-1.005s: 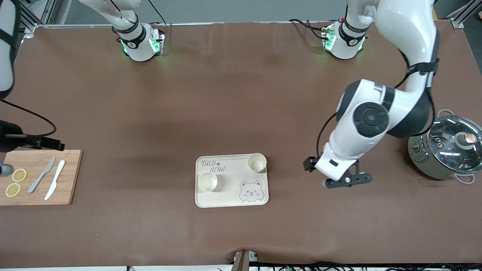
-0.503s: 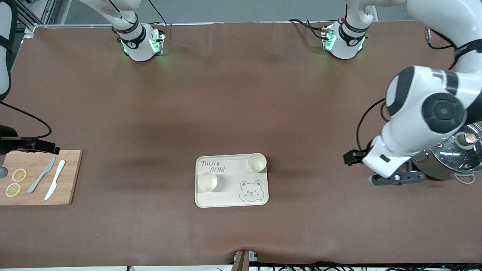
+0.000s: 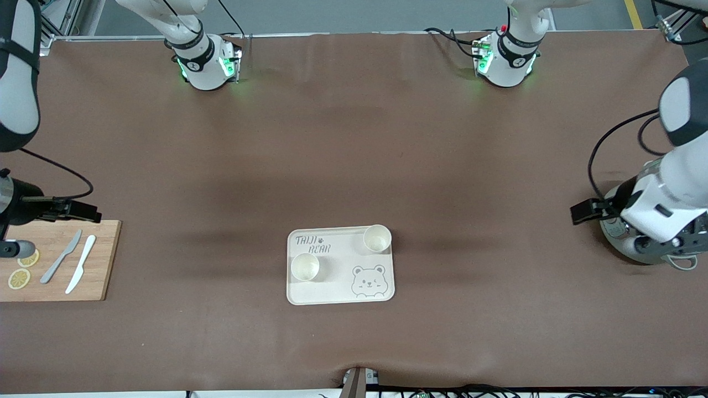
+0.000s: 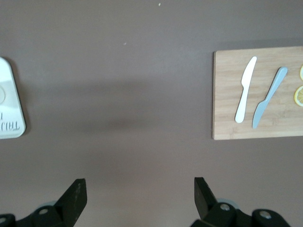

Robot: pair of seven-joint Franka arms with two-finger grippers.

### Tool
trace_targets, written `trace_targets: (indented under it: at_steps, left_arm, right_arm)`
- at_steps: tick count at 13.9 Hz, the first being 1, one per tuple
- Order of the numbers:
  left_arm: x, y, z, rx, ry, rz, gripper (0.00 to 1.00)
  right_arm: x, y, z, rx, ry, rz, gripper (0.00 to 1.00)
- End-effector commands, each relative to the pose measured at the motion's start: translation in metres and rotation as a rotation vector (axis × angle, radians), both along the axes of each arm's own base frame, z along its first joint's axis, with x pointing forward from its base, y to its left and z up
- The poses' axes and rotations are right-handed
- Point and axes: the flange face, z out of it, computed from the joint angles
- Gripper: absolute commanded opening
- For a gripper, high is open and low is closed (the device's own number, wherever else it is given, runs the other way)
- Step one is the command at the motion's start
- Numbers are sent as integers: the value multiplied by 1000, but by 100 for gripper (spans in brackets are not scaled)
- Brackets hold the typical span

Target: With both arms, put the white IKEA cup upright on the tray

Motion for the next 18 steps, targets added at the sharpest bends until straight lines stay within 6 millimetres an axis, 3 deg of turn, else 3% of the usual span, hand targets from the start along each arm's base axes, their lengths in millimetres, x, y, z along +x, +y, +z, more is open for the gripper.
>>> trace_targets:
  at_steps: [1, 6, 9, 13, 18]
  left_arm:
    - [-33, 5, 26, 3, 2, 1, 100]
    - [-71, 20, 51, 18, -13, 6, 100]
    - [-84, 24, 67, 1, -2, -9, 100]
    - [-85, 25, 85, 2, -30, -8, 100]
    - [-91, 25, 95, 3, -40, -17, 100]
  right_arm:
    - [-68, 14, 16, -28, -45, -1, 100]
    - [-136, 24, 39, -6, -91, -18, 100]
    - [-160, 32, 62, -11, -124, -7, 100]
    - [-167, 27, 68, -13, -144, -19, 100]
    - [-181, 30, 114, -16, -156, -15, 100]
